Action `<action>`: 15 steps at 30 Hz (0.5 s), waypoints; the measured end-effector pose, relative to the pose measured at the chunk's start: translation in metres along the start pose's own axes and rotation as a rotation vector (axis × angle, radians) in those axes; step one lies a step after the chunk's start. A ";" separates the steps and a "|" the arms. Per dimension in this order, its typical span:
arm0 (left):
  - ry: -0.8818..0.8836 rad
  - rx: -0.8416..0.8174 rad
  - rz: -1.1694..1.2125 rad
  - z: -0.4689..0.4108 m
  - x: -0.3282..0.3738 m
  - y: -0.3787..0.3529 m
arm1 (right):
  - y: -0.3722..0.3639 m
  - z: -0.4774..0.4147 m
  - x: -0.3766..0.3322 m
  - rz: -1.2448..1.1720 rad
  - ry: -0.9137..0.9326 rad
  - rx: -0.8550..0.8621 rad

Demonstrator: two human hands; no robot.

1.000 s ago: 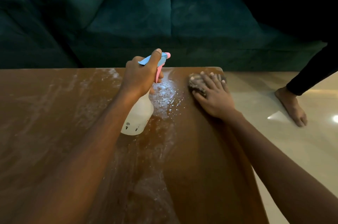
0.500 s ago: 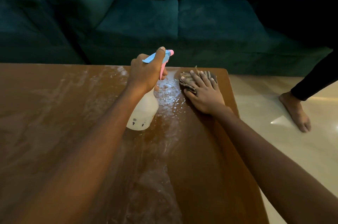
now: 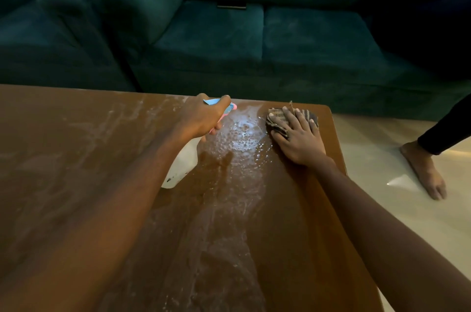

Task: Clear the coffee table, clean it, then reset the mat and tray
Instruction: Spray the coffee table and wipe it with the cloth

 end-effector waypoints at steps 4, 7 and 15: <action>-0.012 0.019 0.007 0.000 -0.004 0.006 | -0.001 -0.001 -0.001 -0.007 -0.017 -0.012; 0.033 0.039 0.100 0.002 -0.021 0.016 | 0.000 -0.003 0.000 -0.020 -0.049 -0.013; 0.075 0.127 0.326 0.011 -0.056 0.043 | 0.002 -0.042 -0.031 -0.028 -0.105 0.001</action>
Point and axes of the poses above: each hand's wrist, its own z-axis away from the middle knuckle, its own y-axis out of the back of the hand, x = y × z, the point moved 10 cm from there along -z, towards the middle knuckle, and after that the axes turned 5 degrees about -y, right-handed, at the moved point
